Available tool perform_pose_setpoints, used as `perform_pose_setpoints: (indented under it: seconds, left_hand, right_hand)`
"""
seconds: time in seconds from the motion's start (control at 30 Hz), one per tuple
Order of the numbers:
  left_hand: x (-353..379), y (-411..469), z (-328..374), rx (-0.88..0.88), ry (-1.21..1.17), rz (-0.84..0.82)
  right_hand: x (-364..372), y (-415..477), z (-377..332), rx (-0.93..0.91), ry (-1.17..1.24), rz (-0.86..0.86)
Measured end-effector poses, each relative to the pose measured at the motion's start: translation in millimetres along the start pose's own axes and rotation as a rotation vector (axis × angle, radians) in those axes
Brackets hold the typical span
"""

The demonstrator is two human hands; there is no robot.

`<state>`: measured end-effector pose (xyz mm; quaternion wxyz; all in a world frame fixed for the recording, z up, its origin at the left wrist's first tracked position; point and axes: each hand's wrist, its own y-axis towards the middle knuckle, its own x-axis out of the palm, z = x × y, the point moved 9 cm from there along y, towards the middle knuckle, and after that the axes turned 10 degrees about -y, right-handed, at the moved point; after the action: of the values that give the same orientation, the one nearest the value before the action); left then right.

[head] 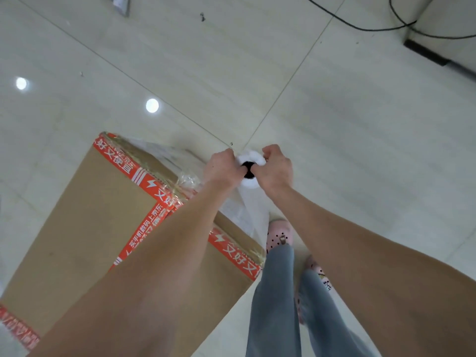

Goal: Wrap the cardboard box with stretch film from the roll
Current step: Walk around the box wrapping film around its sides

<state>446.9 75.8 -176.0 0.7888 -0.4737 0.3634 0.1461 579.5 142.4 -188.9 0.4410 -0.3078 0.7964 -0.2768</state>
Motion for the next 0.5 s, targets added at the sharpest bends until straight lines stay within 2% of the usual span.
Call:
perform_pose_setpoints:
  seconds: [0.13, 0.2, 0.37, 0.5]
  left_hand:
    - [-5.2, 11.6, -11.3, -0.093, -0.057, -0.037]
    - [-8.4, 18.0, -1.5, -0.025, 0.019, -0.041]
    - [-11.1, 28.2, 43.3, 0.278, 0.224, -0.06]
    - [-11.6, 35.5, 56.1, 0.347, 0.316, -0.042]
  right_hand:
    - [3.3, 8.0, 1.9, 0.146, -0.002, -0.031]
    - [-0.2, 13.5, -1.5, 0.153, 0.005, -0.03]
    - [-0.8, 22.5, -15.4, 0.123, -0.028, -0.067]
    - [-1.2, 31.2, -21.3, 0.101, -0.061, -0.069]
